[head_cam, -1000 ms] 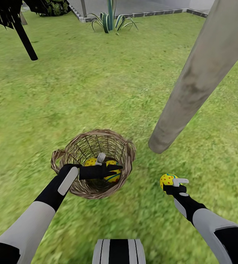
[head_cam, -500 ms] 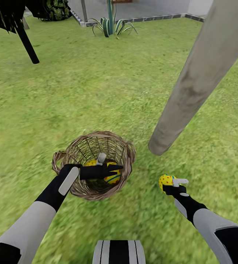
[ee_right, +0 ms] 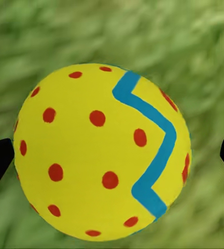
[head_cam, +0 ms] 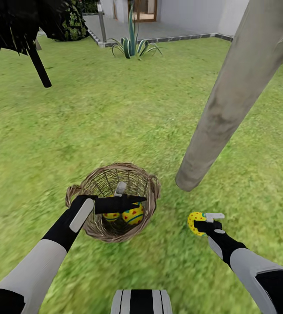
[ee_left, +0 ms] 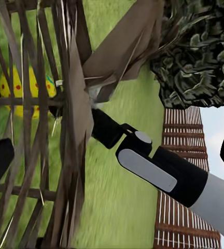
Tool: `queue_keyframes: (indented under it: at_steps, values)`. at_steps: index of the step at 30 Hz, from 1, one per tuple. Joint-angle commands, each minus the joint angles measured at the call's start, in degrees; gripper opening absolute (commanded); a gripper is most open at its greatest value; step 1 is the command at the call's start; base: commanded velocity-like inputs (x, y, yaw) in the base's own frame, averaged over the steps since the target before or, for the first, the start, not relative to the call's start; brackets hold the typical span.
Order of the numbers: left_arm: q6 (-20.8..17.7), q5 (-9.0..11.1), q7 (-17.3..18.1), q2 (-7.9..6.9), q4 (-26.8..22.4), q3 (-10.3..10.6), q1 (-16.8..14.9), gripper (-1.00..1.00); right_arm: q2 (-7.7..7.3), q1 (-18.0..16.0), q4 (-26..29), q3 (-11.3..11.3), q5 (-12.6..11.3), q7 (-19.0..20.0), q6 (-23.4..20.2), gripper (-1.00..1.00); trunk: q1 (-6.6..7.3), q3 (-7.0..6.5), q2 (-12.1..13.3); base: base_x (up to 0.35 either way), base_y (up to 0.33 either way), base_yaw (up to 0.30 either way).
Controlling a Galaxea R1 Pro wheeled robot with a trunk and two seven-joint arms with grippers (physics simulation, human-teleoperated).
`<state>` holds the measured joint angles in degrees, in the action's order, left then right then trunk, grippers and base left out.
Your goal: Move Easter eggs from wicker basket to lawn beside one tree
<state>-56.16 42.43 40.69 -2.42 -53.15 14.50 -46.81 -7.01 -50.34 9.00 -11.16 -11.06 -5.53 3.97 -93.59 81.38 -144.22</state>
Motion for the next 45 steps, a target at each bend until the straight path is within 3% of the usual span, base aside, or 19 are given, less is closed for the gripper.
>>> queue_keyframes:
  at_steps: [1,6,8,10,12,16,20,22,23,25,28,30,33,36,45]
  values:
    - [-0.18,0.02,0.09,-0.10,0.05,0.09,-0.03,1.00,-0.06,-0.02,-0.05,-0.51,-0.68,-0.19,0.17,1.00,0.03,-0.19,0.00,0.000,0.000,0.000]
    - [-0.18,0.00,0.01,-0.35,0.06,0.09,-0.03,1.00,-0.25,-0.02,-0.06,-0.43,-0.96,-0.12,-0.40,1.00,0.16,-1.30,0.07,0.000,0.000,0.000]
    - [-0.14,-0.06,0.00,-0.38,0.06,0.09,-0.03,1.00,-0.28,-0.02,0.04,0.15,-0.93,0.45,-5.51,1.00,0.21,-1.74,0.10,0.000,0.000,0.000]
    - [-0.10,-0.17,-0.01,-0.46,0.06,0.09,-0.03,1.00,-0.84,-0.02,2.04,0.65,-0.94,5.54,-10.51,1.00,0.26,-2.19,0.12,0.000,0.000,0.000]
    - [-0.09,-0.26,-0.08,-0.53,0.06,0.09,-0.03,1.00,-2.35,-0.02,2.76,0.79,-0.97,9.36,-14.63,1.00,0.31,-2.63,0.15,0.000,0.000,0.000]
    - [-0.09,-0.46,-0.34,-0.79,0.01,0.05,-0.03,1.00,-7.08,-0.02,5.17,0.83,-0.98,25.88,-24.41,1.00,0.42,-3.52,0.20,0.000,0.000,0.000]
    - [-0.09,-0.51,-0.35,-1.22,-0.05,0.04,-0.03,1.00,-11.09,-0.02,5.52,0.87,-0.98,43.87,-28.19,1.00,0.52,-4.40,0.26,0.000,0.000,0.000]
    - [-0.12,-0.51,-0.35,-1.26,-0.06,0.04,-0.03,1.00,-13.50,-0.02,5.55,0.87,-0.98,55.94,-28.95,1.00,0.57,-4.85,0.28,0.000,0.000,0.000]
    - [-0.16,-0.51,-0.33,-1.63,-0.08,0.00,-0.03,1.00,-15.13,-0.02,5.52,0.80,-0.98,67.67,-29.07,1.00,0.60,-5.07,0.30,0.000,0.000,0.000]
    - [-0.18,-0.51,-0.35,-1.86,-0.11,0.00,-0.03,1.00,-15.85,-0.02,5.51,0.82,-0.98,75.09,-29.03,1.00,0.65,-5.51,0.32,0.000,0.000,0.000]
    - [-0.18,-0.51,-0.27,-2.00,-0.11,-0.08,-0.03,1.00,-16.68,-0.02,5.50,0.95,-2.00,76.99,-29.02,1.00,0.73,-6.17,0.36,0.000,0.000,0.000]
    - [-0.12,-0.46,-0.33,-2.10,-0.05,-0.36,-0.03,1.00,-17.58,0.13,5.48,0.94,-6.39,77.20,-29.02,1.00,0.78,-6.62,0.39,0.000,0.000,0.000]
    - [-0.18,-0.42,-0.27,-2.22,-0.10,-0.52,-0.03,1.00,-18.36,0.47,5.49,0.88,-9.34,78.86,-29.02,1.00,0.86,-7.28,0.43,0.000,0.000,0.000]
    - [-0.18,-0.36,-0.15,-2.24,-0.18,-0.53,-0.03,1.00,-18.38,0.50,5.49,0.87,-9.57,80.82,-29.02,1.00,0.93,-7.95,0.47,0.000,0.000,0.000]
    - [-0.27,-0.25,-0.09,-2.25,-0.20,-0.62,-0.03,1.00,-18.39,0.54,5.42,0.87,-9.59,81.13,-28.93,1.00,1.17,-9.94,0.59,0.000,0.000,0.000]
